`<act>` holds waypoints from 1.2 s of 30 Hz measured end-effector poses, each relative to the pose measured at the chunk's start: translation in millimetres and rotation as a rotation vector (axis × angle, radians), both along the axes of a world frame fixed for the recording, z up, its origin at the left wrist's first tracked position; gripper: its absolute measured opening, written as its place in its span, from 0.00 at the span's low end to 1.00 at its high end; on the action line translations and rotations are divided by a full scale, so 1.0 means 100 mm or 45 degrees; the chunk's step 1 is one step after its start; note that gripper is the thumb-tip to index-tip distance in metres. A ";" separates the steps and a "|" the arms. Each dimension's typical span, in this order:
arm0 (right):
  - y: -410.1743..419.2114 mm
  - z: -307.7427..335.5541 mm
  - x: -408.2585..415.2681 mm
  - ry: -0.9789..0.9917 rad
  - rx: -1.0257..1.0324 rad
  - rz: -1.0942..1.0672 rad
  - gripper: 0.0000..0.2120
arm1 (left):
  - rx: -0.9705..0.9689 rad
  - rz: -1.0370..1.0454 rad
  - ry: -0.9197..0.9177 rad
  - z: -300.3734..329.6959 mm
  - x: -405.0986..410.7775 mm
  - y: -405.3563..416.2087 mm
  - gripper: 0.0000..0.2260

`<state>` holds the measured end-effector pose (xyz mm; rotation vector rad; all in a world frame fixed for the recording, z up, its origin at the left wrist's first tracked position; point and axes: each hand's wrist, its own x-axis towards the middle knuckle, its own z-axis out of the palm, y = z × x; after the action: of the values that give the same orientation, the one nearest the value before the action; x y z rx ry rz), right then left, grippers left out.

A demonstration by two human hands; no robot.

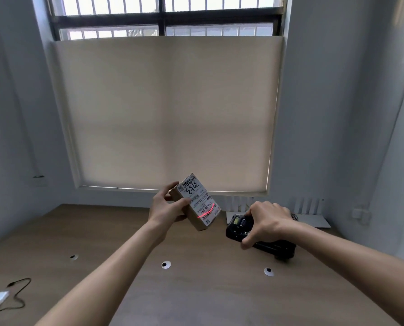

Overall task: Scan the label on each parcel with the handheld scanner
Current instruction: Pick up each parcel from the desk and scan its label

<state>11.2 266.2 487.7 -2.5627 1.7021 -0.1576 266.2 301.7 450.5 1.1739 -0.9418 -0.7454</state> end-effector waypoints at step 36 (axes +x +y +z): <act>3.04 -0.24 4.10 -0.848 1.109 1.301 0.19 | 0.062 1.346 0.244 -0.24 2.40 4.83 0.19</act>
<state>420.9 570.1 463.6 -1.9894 0.0696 -0.1336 506.6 784.5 426.6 1.3954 -0.0612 -0.0104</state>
